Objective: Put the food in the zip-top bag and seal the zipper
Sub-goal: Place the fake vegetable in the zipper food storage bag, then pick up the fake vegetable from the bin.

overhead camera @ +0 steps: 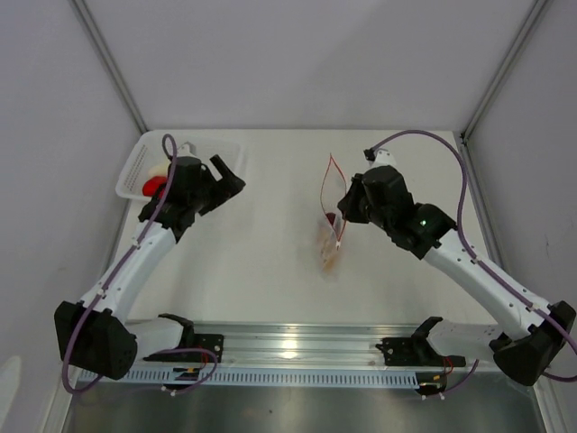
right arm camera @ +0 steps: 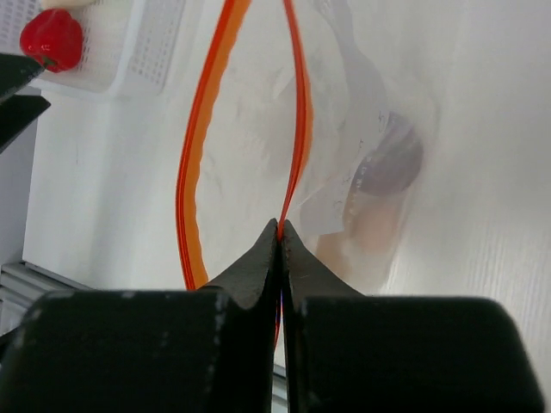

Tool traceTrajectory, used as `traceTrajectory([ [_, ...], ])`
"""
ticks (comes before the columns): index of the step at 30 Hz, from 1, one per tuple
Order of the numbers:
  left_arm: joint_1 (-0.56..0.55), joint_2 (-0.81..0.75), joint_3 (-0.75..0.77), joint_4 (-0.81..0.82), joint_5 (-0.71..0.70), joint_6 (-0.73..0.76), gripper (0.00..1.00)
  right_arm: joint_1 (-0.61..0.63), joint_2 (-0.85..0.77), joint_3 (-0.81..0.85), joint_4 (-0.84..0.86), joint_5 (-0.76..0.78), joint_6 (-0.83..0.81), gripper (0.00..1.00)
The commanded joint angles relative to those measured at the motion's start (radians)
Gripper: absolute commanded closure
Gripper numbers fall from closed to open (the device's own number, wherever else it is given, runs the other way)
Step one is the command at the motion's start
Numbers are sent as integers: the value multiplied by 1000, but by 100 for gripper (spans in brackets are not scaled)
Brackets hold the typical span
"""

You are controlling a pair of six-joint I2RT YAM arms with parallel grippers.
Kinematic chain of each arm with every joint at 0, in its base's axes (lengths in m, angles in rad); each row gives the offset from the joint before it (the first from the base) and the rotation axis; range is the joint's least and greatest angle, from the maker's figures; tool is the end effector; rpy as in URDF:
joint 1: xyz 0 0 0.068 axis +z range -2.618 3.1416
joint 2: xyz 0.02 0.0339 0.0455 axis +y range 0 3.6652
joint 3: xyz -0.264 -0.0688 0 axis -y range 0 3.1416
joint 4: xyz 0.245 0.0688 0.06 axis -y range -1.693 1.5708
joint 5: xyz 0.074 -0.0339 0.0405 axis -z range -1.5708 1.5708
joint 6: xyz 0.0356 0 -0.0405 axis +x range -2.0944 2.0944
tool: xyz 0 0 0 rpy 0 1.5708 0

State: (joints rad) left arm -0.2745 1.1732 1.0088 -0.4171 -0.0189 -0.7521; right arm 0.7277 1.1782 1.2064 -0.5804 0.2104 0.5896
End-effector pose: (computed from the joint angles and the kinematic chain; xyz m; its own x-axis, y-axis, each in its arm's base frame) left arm 0.2513 -0.0701 0.3158 -0.5609 -0.5517 -0.6173 -0.1744 0.8076 -0.5633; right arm 0.1952 0.1640 0.3672 -0.6134 0.1818 -0.7685 -0.2125 0.8993 0.3823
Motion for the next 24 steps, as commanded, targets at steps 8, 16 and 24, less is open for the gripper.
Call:
traceTrajectory([
  [8,138,230,177,87,-260,-107,19,-66,50,90,-13,-51,-132,100],
  [16,284,451,283,116,-285,-312,18,-67,95,-40,109,-137,-105,100],
  [24,435,713,455,51,-216,-487,16,-73,129,-70,172,-170,-122,100],
])
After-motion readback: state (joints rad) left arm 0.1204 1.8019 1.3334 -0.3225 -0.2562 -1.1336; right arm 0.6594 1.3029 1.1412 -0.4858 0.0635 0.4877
